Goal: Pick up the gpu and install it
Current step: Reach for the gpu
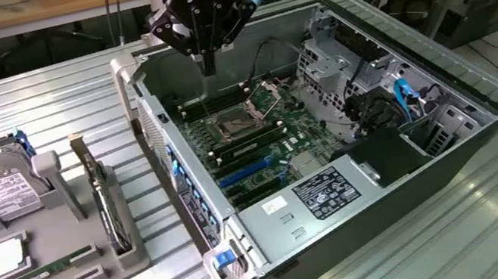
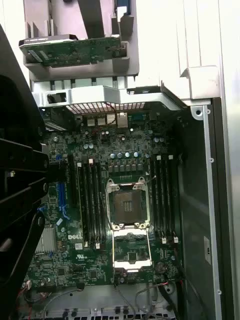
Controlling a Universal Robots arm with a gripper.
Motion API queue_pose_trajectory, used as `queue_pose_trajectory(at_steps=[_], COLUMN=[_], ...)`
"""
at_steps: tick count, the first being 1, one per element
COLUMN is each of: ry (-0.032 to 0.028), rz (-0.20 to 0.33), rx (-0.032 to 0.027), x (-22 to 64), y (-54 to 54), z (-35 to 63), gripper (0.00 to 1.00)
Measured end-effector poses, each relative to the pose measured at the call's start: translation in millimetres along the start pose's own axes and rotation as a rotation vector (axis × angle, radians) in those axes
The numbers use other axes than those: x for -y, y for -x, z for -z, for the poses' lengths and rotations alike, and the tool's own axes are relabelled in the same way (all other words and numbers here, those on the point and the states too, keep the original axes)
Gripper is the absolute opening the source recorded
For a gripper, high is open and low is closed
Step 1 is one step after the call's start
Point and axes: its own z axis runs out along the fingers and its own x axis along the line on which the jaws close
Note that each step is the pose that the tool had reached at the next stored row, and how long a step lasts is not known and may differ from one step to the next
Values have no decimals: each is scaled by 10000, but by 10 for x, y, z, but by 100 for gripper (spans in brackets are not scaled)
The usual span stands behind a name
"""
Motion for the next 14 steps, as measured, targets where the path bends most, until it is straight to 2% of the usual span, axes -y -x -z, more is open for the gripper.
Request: queue_pose_trajectory(at_steps=[14], ry=[0], rz=[0], rx=[1], x=[0], y=[0], z=[0], gripper=[11])
